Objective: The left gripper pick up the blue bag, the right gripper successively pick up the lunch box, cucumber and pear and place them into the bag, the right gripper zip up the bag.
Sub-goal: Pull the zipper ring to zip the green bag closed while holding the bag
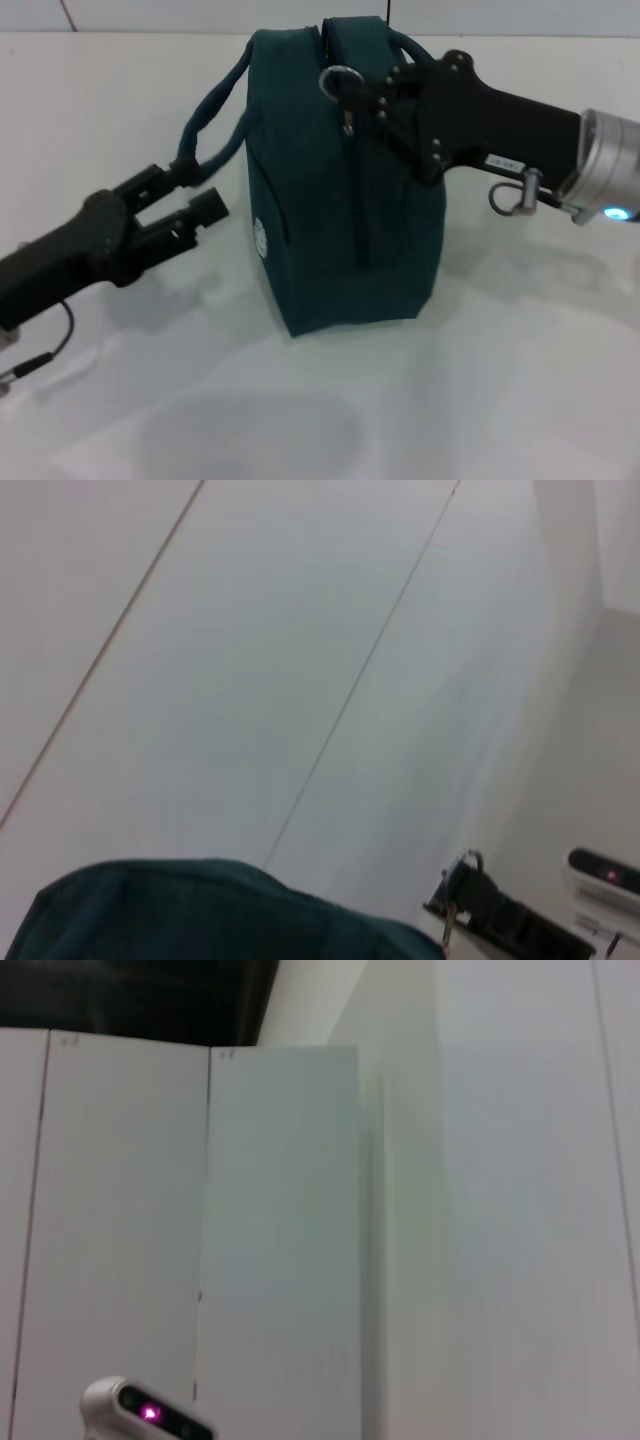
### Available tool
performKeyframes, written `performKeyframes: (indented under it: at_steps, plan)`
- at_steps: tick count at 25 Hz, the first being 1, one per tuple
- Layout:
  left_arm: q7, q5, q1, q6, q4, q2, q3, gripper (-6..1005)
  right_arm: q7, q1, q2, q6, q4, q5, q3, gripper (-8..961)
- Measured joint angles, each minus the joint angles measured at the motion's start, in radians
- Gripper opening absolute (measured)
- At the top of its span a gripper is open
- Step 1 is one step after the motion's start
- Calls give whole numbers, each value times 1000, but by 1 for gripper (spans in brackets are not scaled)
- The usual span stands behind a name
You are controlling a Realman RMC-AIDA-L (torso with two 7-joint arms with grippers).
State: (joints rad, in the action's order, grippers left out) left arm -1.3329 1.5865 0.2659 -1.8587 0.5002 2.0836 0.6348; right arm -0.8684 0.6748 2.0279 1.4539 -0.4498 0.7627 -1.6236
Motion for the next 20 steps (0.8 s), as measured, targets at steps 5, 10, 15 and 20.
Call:
performKeyframes:
  at_steps: [5, 10, 15, 20]
  plan:
    - [84, 4, 15, 33, -82, 1, 16, 802, 2, 27, 0, -20, -3, -1, -1, 14]
    - [123, 3, 48, 61, -143, 4, 22, 799, 6, 30, 0, -41, -3, -15, -1, 15]
    - [141, -5, 90, 109, -173, 6, 19, 795, 7, 29, 0, -46, -3, -17, 1, 15]
    - [150, -6, 118, 142, -181, 6, 23, 791, 8, 29, 0, -60, -3, -17, -1, 16]
